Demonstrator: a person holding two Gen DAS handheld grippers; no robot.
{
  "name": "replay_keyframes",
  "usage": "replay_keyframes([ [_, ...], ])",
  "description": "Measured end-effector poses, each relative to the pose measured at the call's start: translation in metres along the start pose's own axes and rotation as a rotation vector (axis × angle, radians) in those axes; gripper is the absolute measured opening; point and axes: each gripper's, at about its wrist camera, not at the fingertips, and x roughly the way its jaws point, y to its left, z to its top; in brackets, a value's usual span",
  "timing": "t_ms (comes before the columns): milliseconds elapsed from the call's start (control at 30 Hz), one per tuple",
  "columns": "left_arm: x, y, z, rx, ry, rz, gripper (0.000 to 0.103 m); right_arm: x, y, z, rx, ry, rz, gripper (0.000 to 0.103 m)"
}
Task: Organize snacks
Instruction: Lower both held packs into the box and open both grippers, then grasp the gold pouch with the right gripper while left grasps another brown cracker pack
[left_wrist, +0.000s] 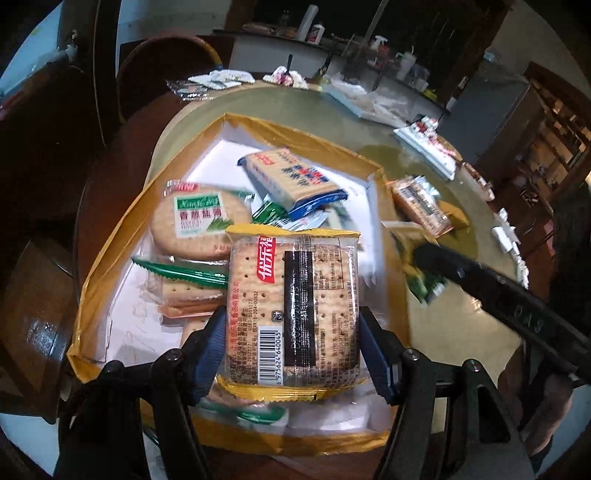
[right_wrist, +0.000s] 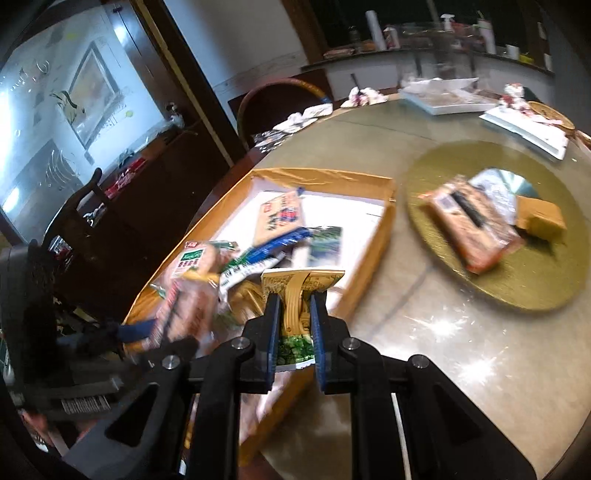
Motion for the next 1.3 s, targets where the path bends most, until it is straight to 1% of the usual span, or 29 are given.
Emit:
replay_keyframes([
  [33, 0.002, 0.001, 0.001, 0.000, 0.001, 0.006, 0.068, 0.008, 0.005, 0.004, -0.011, 0.011, 0.011, 0.018],
  [133, 0.006, 0.002, 0.002, 0.010, -0.004, 0.028, 0.068, 0.029, 0.014, 0.011, -0.034, 0.034, 0.002, 0.018],
  [233, 0.006, 0.005, 0.002, 0.010, -0.017, 0.051, 0.068, 0.048, 0.013, 0.013, -0.024, 0.068, -0.001, 0.018],
  [300, 0.002, 0.009, 0.000, -0.003, -0.026, 0.033, 0.068, 0.056, 0.012, 0.013, -0.019, 0.084, -0.005, 0.019],
  [367, 0.002, 0.012, -0.001, -0.018, -0.013, 0.011, 0.070, 0.061, 0.013, 0.012, -0.007, 0.094, -0.007, 0.020],
  [433, -0.002, 0.014, -0.003, -0.026, -0.029, 0.003, 0.074, 0.057, 0.012, 0.011, 0.009, 0.093, -0.009, 0.021],
  [467, -0.005, 0.014, -0.004, -0.020, -0.040, 0.011, 0.075, 0.054, 0.012, 0.012, 0.015, 0.086, 0.005, 0.023],
  [533, -0.009, 0.013, -0.006, -0.010, -0.059, 0.028, 0.079, 0.042, 0.011, 0.013, 0.033, 0.055, 0.008, 0.039],
  [567, -0.011, 0.013, -0.007, -0.008, -0.067, 0.031, 0.079, 0.033, 0.011, 0.013, 0.038, 0.029, 0.008, 0.052],
  [600, -0.011, 0.013, -0.009, -0.005, -0.066, 0.036, 0.079, 0.026, 0.011, 0.013, 0.038, 0.011, 0.009, 0.059],
  [633, -0.012, 0.013, -0.010, -0.008, -0.054, 0.048, 0.079, 0.018, 0.010, 0.013, 0.041, -0.004, 0.009, 0.061],
  [667, -0.017, 0.014, -0.012, -0.026, -0.058, 0.040, 0.079, 0.011, 0.009, 0.013, 0.045, -0.013, 0.007, 0.064],
  [733, -0.028, 0.016, -0.019, -0.054, -0.106, -0.005, 0.080, -0.003, 0.003, 0.013, 0.057, -0.030, 0.015, 0.068],
  [767, -0.030, 0.014, -0.022, -0.055, -0.116, -0.001, 0.081, -0.009, -0.001, 0.012, 0.066, -0.037, 0.018, 0.072],
  [800, -0.029, 0.012, -0.023, -0.045, -0.102, 0.013, 0.081, -0.013, -0.006, 0.012, 0.078, -0.039, 0.016, 0.074],
  [833, -0.030, 0.008, -0.025, -0.035, -0.082, 0.028, 0.081, -0.017, -0.011, 0.011, 0.091, -0.039, 0.013, 0.074],
  [933, -0.044, -0.001, -0.031, -0.029, -0.134, -0.004, 0.081, -0.033, -0.029, 0.005, 0.135, -0.050, 0.011, 0.074],
  [1000, -0.049, -0.010, -0.032, -0.011, -0.134, 0.014, 0.081, -0.041, -0.039, 0.000, 0.151, -0.052, -0.005, 0.074],
  [1100, -0.058, -0.023, -0.038, 0.005, -0.173, -0.012, 0.081, -0.055, -0.055, -0.009, 0.175, -0.061, -0.019, 0.074],
  [1200, -0.060, -0.043, -0.042, 0.053, -0.171, -0.016, 0.081, -0.068, -0.068, -0.018, 0.194, -0.066, -0.038, 0.074],
  [1300, -0.061, -0.059, -0.047, 0.074, -0.175, -0.032, 0.081, -0.076, -0.076, -0.026, 0.202, -0.063, -0.051, 0.075],
])
